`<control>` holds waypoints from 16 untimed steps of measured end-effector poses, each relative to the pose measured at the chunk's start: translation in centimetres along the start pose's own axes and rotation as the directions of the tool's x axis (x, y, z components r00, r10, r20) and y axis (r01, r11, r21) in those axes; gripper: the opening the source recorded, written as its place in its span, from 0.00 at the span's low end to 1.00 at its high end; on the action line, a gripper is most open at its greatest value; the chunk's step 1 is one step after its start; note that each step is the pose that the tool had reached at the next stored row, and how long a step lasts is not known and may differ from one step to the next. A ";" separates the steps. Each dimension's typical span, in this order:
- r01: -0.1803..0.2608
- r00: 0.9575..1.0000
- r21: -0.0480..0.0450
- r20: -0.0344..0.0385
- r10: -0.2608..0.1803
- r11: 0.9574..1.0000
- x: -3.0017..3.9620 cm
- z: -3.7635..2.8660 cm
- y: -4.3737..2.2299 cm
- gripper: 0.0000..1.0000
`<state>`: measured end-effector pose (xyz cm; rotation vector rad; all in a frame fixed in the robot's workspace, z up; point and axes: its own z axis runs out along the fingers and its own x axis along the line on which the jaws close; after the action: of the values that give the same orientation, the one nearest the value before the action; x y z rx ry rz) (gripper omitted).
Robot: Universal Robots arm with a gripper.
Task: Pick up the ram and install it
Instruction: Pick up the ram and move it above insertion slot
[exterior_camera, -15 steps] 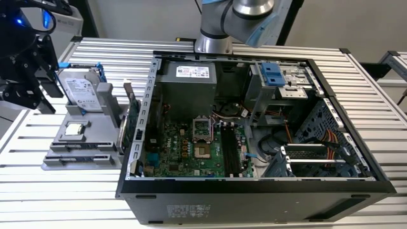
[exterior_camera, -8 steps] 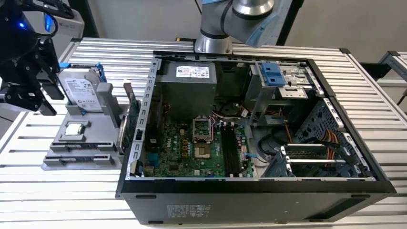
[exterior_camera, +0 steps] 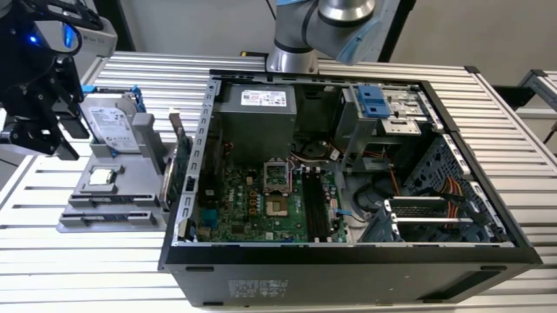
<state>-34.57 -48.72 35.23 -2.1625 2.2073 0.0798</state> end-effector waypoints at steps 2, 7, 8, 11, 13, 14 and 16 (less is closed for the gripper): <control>0.000 1.000 0.000 -0.001 0.000 1.000 -0.01 0.12 0.00 1.00; 0.000 1.000 0.000 -0.004 0.000 1.000 -0.04 0.48 0.00 1.00; 0.000 1.000 0.000 -0.005 0.000 1.000 -0.03 0.55 0.00 1.00; 0.000 1.000 0.000 -0.005 0.000 1.000 -0.02 0.80 0.00 1.00; 0.000 1.000 0.000 -0.005 0.000 1.000 -0.01 0.93 0.00 1.00; 0.000 1.000 0.000 -0.005 0.000 1.000 -0.01 0.98 0.00 1.00; 0.000 1.000 0.000 -0.005 0.000 1.000 0.00 1.08 0.00 1.00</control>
<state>-34.57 -48.64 34.15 -2.1651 2.2100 0.0740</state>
